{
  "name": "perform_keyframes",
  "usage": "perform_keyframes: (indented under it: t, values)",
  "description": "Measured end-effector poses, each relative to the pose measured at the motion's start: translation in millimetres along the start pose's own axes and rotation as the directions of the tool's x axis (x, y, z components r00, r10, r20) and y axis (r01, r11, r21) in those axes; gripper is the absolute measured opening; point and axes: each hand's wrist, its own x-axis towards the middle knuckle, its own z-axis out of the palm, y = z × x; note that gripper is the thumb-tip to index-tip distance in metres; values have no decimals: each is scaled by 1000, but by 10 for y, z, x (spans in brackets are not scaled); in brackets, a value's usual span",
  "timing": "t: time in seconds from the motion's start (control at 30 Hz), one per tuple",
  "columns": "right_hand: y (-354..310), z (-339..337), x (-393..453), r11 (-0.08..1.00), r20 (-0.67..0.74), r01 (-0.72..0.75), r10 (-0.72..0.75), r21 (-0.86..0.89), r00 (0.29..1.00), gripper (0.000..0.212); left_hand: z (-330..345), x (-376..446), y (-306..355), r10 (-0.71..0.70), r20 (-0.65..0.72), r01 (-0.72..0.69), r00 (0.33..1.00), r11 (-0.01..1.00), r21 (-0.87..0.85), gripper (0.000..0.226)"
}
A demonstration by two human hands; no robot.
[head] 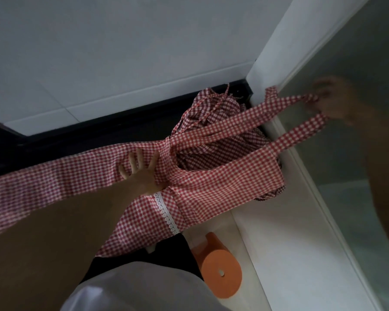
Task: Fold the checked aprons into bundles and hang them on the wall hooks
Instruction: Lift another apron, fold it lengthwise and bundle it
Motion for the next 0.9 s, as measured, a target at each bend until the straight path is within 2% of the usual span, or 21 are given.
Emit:
perform_keyframes:
  t: [0.07,0.17,0.2,0.23,0.3,0.37,0.47,0.53,0.6,0.67,0.77,0.8,0.9]
  values:
    - [-64,44,-39,989,-11,51,-52,-136,999,88,12,1,16,2,-8,-2,1000,1000,7,121]
    - [-296,362,-148,941,-158,213,-259,-263,953,63,11,11,-1,0,-18,0,1000,1000,7,121]
    - [-401,489,-202,919,-116,249,-296,-305,948,51,19,20,-9,-3,-19,3,1000,1000,7,121]
    - [-453,616,-234,901,-9,248,-269,-356,963,38,24,27,-9,-3,-23,4,1000,1000,12,121]
    - [-578,890,-341,863,278,264,-151,-430,949,23,36,34,-20,-2,-37,2,999,1000,15,121]
    - [-670,1219,-448,838,398,362,-194,-409,897,23,48,41,-28,6,-49,-6,999,1000,9,121]
    - [-693,1685,-462,830,365,425,-294,-361,883,36,65,58,-24,8,-58,-8,998,1000,11,121]
    - [-724,1920,-401,805,393,457,-307,-380,867,47,56,66,-25,3,-56,-2,998,1000,13,122]
    - [-783,2029,-344,773,440,473,-281,-424,853,38,46,76,-12,0,-55,1,999,1000,15,123]
    - [-786,2070,-240,731,472,447,-193,-515,860,26,24,76,16,-3,-55,4,998,1000,11,124]
    - [-846,2121,-61,750,452,290,13,-595,892,57,-14,88,48,-8,-57,8,998,1000,2,126]
    - [-898,2149,-16,791,445,241,43,-562,895,65,-26,92,52,-10,-56,10,998,1000,-2,126]
    - [-1064,2309,2,906,368,119,43,-406,929,61,-56,90,67,-6,-56,6,998,1000,-4,126]
